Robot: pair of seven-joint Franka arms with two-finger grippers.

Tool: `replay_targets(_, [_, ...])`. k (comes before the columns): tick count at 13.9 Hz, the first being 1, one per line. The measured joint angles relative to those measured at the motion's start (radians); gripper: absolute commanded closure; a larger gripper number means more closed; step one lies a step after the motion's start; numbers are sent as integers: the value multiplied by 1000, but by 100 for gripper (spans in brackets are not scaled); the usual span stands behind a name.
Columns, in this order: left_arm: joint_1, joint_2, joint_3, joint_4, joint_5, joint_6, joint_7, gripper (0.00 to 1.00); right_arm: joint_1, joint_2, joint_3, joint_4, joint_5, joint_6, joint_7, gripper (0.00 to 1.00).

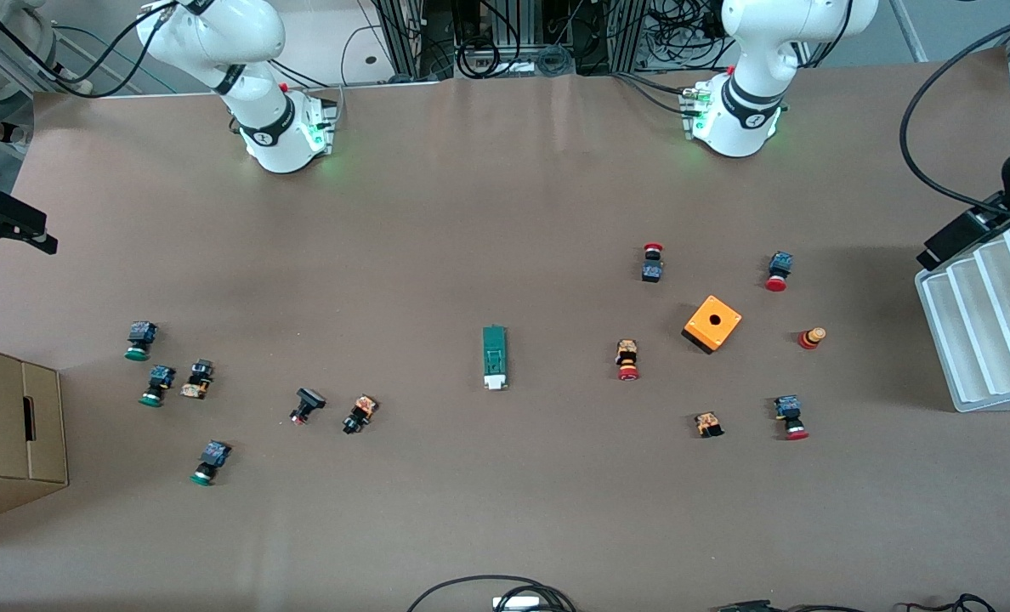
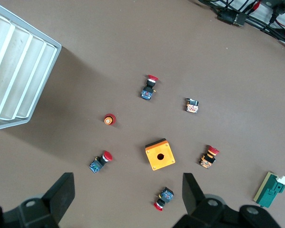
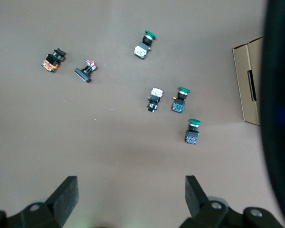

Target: Close load switch with both arms

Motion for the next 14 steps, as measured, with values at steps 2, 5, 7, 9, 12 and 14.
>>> replay_targets(2, [30, 2, 0, 0, -3, 0, 112, 0, 0, 0, 0, 0, 0, 0, 0, 0])
replay_targets(5, [58, 2, 0, 1, -8, 0, 180, 0, 0, 0, 0, 0, 0, 0, 0, 0])
replay_targets(7, [59, 7, -1, 0, -8, -2, 186, 0, 0, 0, 0, 0, 0, 0, 0, 0])
replay_targets(9, [59, 24, -1, -3, -8, -2, 191, 0, 0, 0, 0, 0, 0, 0, 0, 0])
replay_targets(12, [59, 41, -1, -3, -8, -8, 192, 0, 0, 0, 0, 0, 0, 0, 0, 0])
replay_targets(14, [59, 41, -1, -1, -8, -20, 192, 0, 0, 0, 0, 0, 0, 0, 0, 0])
